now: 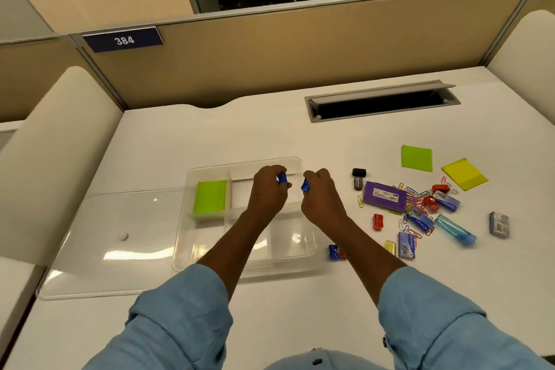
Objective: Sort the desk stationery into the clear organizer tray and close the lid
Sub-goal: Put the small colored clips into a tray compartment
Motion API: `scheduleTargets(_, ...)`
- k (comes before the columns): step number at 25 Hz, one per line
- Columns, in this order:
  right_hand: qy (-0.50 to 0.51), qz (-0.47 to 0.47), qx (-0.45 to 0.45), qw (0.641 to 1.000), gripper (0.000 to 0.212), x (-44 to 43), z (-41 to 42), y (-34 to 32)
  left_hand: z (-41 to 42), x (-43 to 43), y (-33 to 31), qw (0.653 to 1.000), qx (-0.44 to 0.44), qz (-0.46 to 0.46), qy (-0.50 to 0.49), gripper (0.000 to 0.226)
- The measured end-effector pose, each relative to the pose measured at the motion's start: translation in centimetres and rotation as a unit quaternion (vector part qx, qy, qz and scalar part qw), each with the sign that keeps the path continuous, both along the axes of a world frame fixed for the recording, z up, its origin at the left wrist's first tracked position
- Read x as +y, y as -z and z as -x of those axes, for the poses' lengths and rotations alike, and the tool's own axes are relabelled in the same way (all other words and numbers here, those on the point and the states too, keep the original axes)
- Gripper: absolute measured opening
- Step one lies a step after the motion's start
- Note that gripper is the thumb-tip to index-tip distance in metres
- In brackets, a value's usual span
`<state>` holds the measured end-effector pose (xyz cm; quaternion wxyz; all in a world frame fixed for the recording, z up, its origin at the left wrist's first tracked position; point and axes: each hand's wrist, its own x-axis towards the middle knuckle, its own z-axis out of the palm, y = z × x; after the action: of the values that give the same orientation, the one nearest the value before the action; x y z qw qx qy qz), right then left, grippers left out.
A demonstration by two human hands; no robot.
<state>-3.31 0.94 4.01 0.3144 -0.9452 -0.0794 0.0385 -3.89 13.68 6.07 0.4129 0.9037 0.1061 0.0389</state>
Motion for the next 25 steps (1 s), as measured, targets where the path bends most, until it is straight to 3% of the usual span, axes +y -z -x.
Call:
scheduleTargets(4, -0.080, 0.015, -0.003, 0.997, 0.032, 6.6, -0.5, -1.0, 0.1, 6.1, 0.3, 0.999, 0.018, -0.033, -0.027, 0.038)
scheduleTargets(8, -0.148, 0.120, -0.005, 0.982, 0.033, 11.2, -1.1, -0.7, 0.0, 10.1, 1.5, 0.989, 0.059, -0.136, 0.012, 0.041)
scheduleTargets(15, -0.175, 0.283, 0.002, 0.943, 0.035, 13.8, -2.4, 0.6, -0.9, 11.9, 3.1, 0.923, 0.122, -0.342, 0.127, 0.015)
scheduleTargets(21, -0.187, 0.336, 0.042, 0.922, 0.029, 14.7, -3.5, 1.0, -1.8, 12.0, 4.4, 0.905, 0.155, -0.369, 0.148, 0.021)
scheduleTargets(25, -0.187, 0.306, 0.040, 0.933, 0.040, 14.4, -3.7, 0.2, -1.7, 11.6, 3.9, 0.907, 0.151, -0.369, 0.136, 0.031)
